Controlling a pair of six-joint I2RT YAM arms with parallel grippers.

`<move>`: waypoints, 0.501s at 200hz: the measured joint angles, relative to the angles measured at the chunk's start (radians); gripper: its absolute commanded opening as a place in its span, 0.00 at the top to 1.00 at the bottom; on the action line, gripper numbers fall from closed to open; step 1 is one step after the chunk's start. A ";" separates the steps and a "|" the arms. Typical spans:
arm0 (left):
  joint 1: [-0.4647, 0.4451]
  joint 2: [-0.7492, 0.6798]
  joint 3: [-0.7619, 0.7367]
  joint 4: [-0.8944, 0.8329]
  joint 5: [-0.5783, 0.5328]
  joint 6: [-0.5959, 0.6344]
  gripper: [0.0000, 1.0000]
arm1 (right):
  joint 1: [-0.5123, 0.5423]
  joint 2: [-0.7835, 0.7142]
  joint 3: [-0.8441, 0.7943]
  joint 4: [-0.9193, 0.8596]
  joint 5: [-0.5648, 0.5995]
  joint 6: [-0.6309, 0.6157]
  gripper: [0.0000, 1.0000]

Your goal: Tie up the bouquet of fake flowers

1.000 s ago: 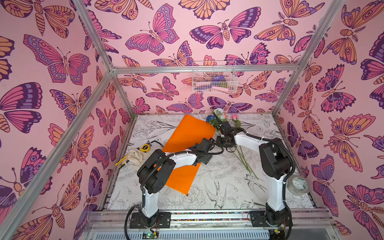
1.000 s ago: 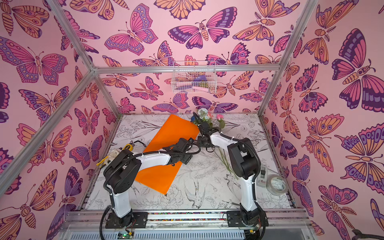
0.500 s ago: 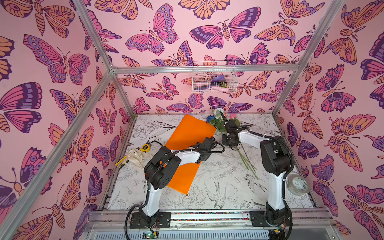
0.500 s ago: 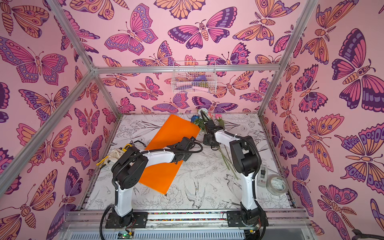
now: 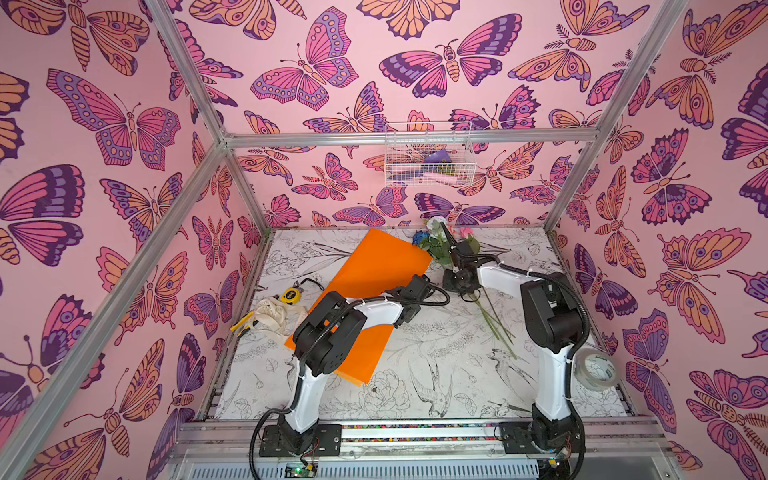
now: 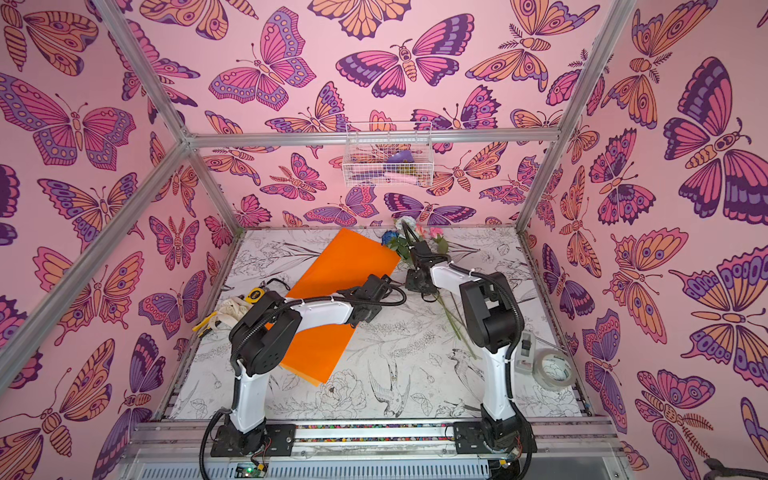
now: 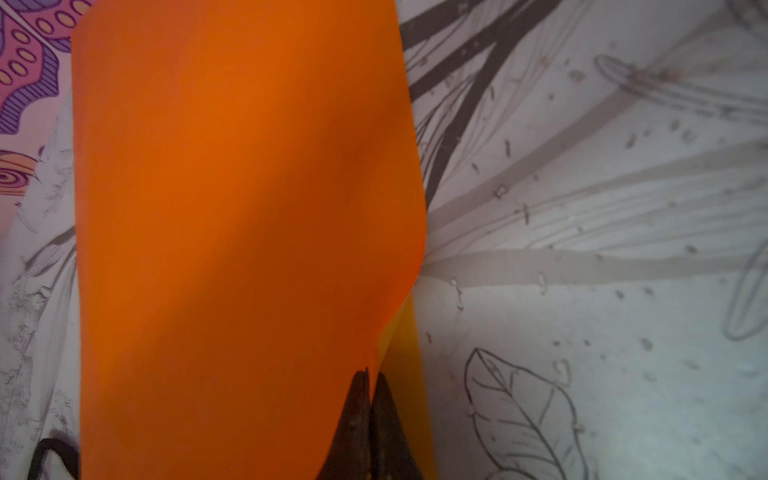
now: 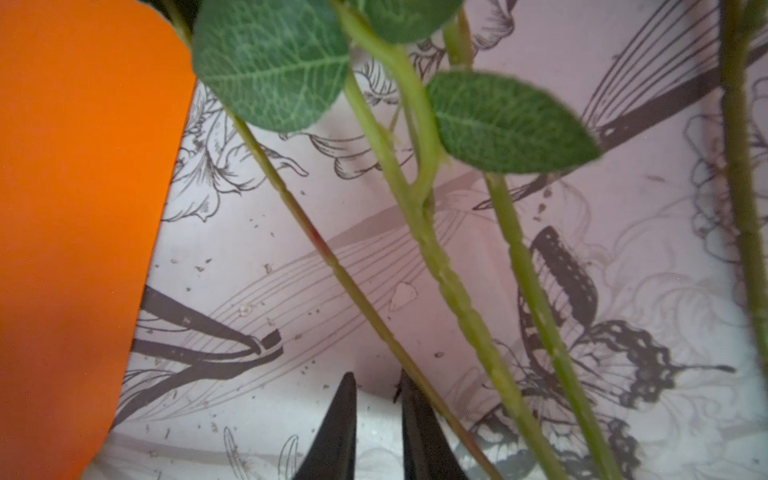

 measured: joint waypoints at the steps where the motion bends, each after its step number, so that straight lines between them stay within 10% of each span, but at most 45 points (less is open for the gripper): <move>1: 0.000 0.000 0.000 0.000 -0.001 0.000 1.00 | 0.000 -0.001 -0.001 0.000 0.000 0.000 0.78; 100: -0.001 -0.229 0.004 -0.050 -0.024 -0.032 1.00 | 0.000 -0.040 -0.061 0.062 -0.117 0.026 0.78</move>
